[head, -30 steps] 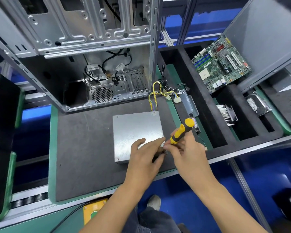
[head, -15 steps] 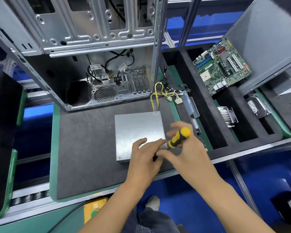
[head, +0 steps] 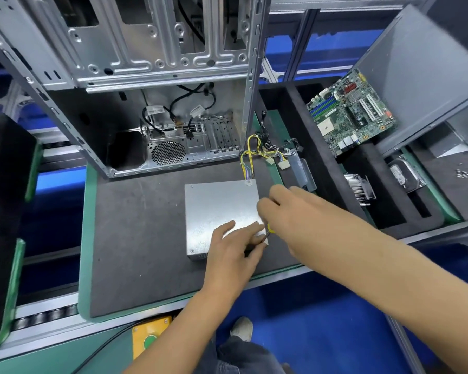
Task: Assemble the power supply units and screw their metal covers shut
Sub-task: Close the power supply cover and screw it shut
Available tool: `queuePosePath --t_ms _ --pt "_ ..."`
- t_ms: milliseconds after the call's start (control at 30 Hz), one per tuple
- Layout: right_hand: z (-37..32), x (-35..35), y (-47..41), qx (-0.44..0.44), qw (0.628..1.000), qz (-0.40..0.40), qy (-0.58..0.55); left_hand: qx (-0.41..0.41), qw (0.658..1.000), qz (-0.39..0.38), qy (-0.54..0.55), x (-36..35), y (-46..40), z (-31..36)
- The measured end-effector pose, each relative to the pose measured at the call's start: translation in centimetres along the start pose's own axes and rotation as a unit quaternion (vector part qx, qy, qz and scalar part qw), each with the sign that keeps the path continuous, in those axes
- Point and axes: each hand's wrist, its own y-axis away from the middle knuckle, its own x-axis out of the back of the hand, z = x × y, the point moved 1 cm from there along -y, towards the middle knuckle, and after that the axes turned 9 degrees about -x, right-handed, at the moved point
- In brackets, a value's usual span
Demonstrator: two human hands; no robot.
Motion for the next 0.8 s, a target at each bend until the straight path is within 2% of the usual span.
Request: queuePosePath --t_ms 67,233,367,433,533,667,800 --pt "-0.9 0.6 -0.4 -0.01 0.998 -0.011 0.053 -0.002 1.0 0.01 0.006 0.1 0.0 0.1" --pt "-0.3 1.1 -0.5 0.009 0.997 -0.054 0.052 0.011 1.0 0.001 0.016 0.0 0.0 -0.3" --pt "-0.1 0.9 -0.7 -0.044 0.992 -0.033 0.109 -0.014 0.999 0.036 0.02 -0.1 0.0 -0.2" --pt "-0.2 0.5 -0.6 -0.029 0.992 -0.052 0.115 -0.021 0.999 0.032 0.016 -0.1 0.0 -0.2" --pt "-0.3 0.0 -0.5 -0.004 0.995 -0.036 0.092 -0.01 1.0 0.019 0.017 0.0 0.0 -0.2" --pt "0.1 0.4 -0.4 -0.068 0.993 -0.011 0.092 -0.007 0.999 0.022 0.026 0.1 0.0 0.1" --pt "0.4 0.6 0.2 -0.002 1.0 -0.03 -0.006 -0.009 1.0 0.015 0.024 0.3 0.0 0.1"
